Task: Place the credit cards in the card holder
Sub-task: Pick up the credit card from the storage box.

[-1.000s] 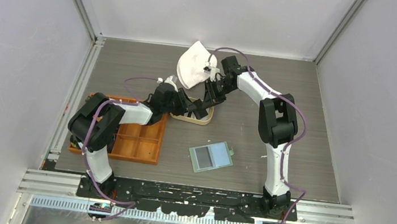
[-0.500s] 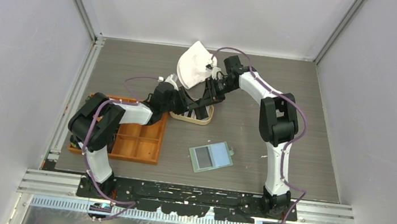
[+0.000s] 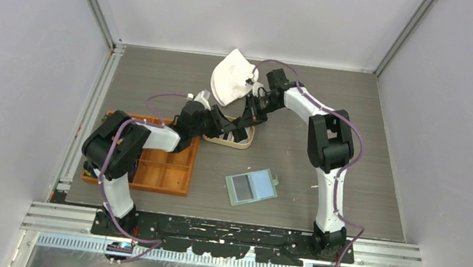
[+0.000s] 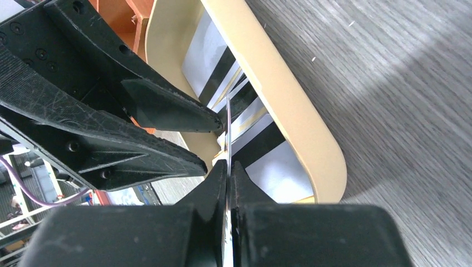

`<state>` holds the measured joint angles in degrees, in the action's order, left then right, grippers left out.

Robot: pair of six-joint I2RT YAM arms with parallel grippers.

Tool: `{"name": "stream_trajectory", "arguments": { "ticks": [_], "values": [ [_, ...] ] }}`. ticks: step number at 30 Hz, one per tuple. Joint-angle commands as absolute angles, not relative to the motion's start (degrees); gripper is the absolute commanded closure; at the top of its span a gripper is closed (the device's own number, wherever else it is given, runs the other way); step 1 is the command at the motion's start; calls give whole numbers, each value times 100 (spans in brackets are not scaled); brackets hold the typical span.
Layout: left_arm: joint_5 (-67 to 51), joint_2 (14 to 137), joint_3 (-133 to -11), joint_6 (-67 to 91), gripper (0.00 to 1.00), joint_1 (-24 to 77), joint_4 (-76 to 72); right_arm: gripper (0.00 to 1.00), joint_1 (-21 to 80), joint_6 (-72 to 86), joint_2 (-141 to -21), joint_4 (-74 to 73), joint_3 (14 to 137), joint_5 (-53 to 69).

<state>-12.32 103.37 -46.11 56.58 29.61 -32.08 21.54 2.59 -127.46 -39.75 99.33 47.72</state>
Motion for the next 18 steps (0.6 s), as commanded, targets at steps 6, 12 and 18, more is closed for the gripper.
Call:
{"name": "stream_trajectory", "arguments": {
  "ticks": [6,12,18],
  "values": [
    [-1804,9999,-4299,5136,56,2903,-5001,97,1938,258,-12225,-3488,9754,5355],
    [-2126,9478,-3917,4645,53,2835,-5629,97,1862,294,-12009,-3144,9690,5735],
    [-2020,8594,-3651,3993,34,2825,-5471,97,1769,727,-11834,-2341,9324,6177]
  ]
}}
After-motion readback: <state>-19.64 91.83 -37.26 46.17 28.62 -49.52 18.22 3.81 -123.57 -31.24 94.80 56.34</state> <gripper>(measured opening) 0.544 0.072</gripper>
